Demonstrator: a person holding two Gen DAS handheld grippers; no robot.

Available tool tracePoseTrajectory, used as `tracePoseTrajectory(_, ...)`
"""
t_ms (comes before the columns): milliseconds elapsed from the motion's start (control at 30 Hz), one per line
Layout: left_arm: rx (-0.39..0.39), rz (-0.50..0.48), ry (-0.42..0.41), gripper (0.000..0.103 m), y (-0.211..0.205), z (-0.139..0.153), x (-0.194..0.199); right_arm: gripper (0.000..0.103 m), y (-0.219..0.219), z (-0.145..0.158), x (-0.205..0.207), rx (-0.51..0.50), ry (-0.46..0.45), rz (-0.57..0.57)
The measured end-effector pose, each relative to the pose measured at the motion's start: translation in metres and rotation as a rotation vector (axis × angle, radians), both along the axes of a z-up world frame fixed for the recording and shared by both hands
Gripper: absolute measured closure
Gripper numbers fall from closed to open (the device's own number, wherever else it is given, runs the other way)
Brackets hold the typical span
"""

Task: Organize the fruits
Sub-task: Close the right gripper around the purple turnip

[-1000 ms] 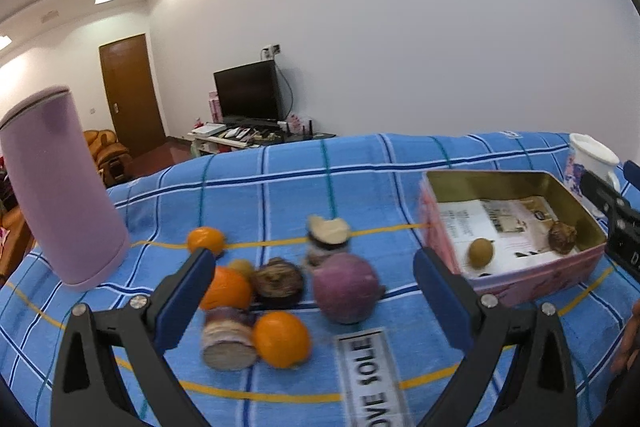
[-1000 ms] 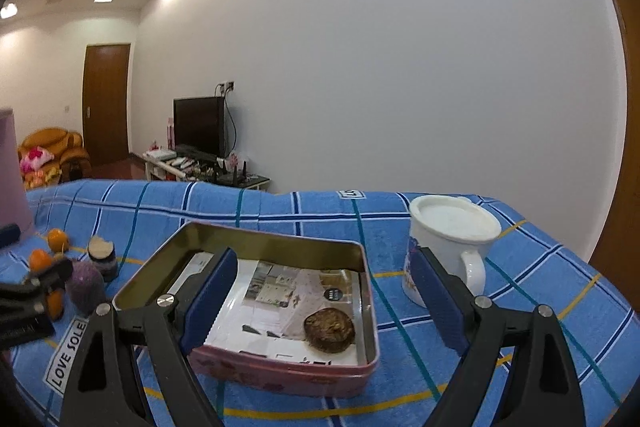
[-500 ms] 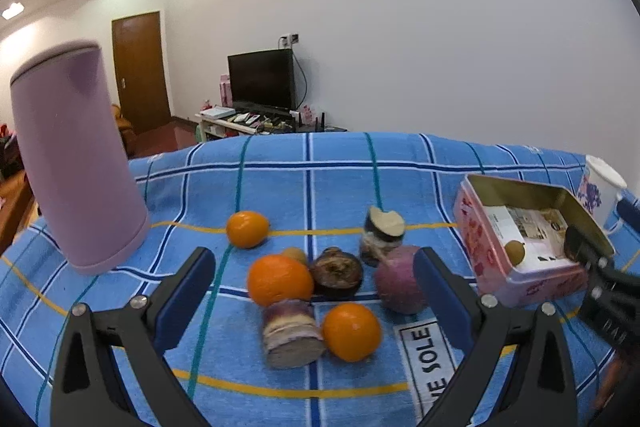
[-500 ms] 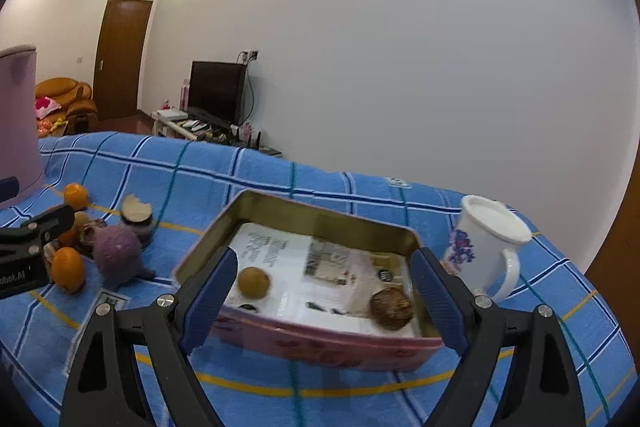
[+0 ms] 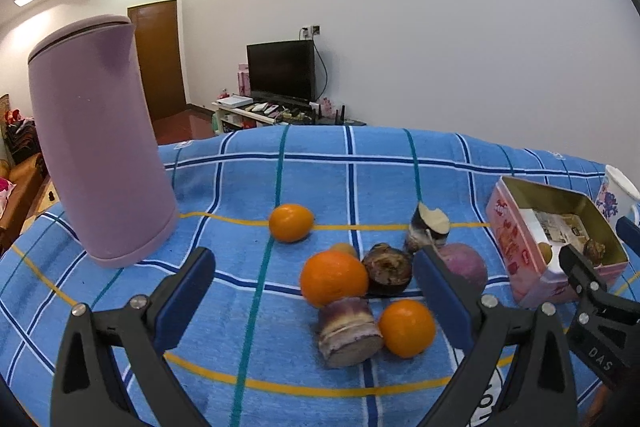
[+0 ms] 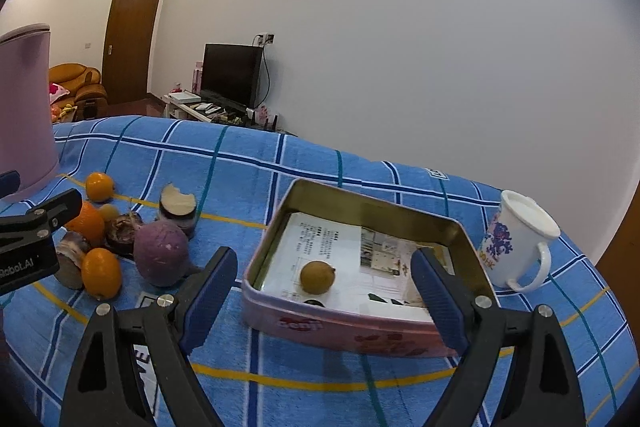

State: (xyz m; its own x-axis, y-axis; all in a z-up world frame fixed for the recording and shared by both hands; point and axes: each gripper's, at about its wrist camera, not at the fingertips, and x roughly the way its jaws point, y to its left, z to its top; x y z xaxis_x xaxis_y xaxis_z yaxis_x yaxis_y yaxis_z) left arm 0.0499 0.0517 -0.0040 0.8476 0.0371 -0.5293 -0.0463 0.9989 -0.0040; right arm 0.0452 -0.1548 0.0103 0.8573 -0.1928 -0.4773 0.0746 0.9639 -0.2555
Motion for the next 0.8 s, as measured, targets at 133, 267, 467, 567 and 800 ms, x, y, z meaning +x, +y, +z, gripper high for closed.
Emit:
tracePoseTrajectory(133,0.003,0.0,0.01,0.002,0.011,0.005,0.003,0.013,0.004,0.0,0.002,0.013,0.01,0.013)
tracePoseTrajectory(267,0.021,0.075,0.016,0.002,0.035,0.009,0.008,0.014,0.004,0.0,0.007,0.097,0.036,0.052)
tracePoseTrajectory(467,0.048,0.151,0.043,0.002,0.061,0.008,0.014,0.018,0.022,-0.006,0.015,0.186,0.111,0.175)
tracePoseTrajectory(567,0.038,0.14,0.06,0.002,0.065,0.007,0.016,0.036,0.036,-0.009,0.021,0.191,0.148,0.236)
tracePoseTrajectory(800,0.027,0.059,0.11,0.002,0.058,0.002,0.018,0.041,0.057,-0.016,0.047,0.24,0.223,0.3)
